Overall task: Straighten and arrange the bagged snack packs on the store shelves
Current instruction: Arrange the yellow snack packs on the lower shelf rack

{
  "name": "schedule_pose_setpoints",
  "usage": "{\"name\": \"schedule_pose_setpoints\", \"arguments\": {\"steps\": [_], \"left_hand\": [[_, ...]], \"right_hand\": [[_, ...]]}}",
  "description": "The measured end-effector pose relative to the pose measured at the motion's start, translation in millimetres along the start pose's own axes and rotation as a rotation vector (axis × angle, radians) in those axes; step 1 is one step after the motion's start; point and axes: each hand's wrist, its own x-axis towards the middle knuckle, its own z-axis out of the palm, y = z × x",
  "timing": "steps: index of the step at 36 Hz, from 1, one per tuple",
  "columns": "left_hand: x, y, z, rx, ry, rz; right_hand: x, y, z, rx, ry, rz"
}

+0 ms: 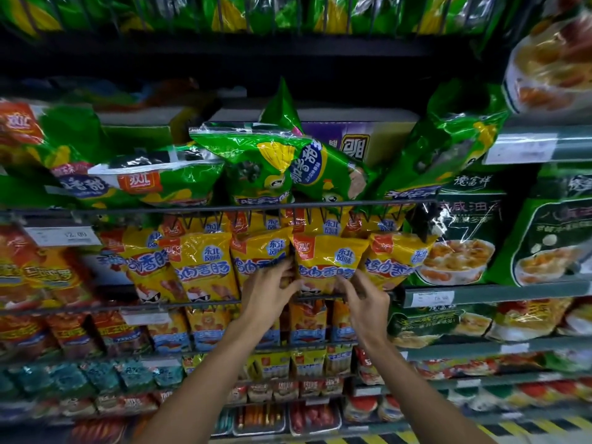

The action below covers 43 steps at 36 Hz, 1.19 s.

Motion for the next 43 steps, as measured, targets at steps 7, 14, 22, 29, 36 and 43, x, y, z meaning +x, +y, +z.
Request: {"name": "schedule_pose_setpoints", "arguments": {"steps": [7, 14, 22, 29, 36, 43], "left_hand": [[-1, -2, -9, -0.275, 0.121, 0.050], [-9, 7, -2, -0.303, 0.202, 0.079], [-7, 10, 3, -0.233, 0.241, 0.060], [-11, 4, 17, -0.118, 0.127, -0.020], [-14, -8, 20, -0.172, 0.219, 0.072], [-28, -36, 19, 0.116, 0.346, 0.349]], "right_hand": [[7, -8, -8, 0.030, 0.031, -0.073], [19, -19, -13, -0.034, 0.029, -0.053], [23, -4, -2, -0.018, -0.029, 0.007], [11, 9, 2, -0.106, -0.093, 0.070], [18, -1, 6, -0.125, -0.087, 0.066], [17, -6, 12, -0.111, -0.104, 0.093]]}}
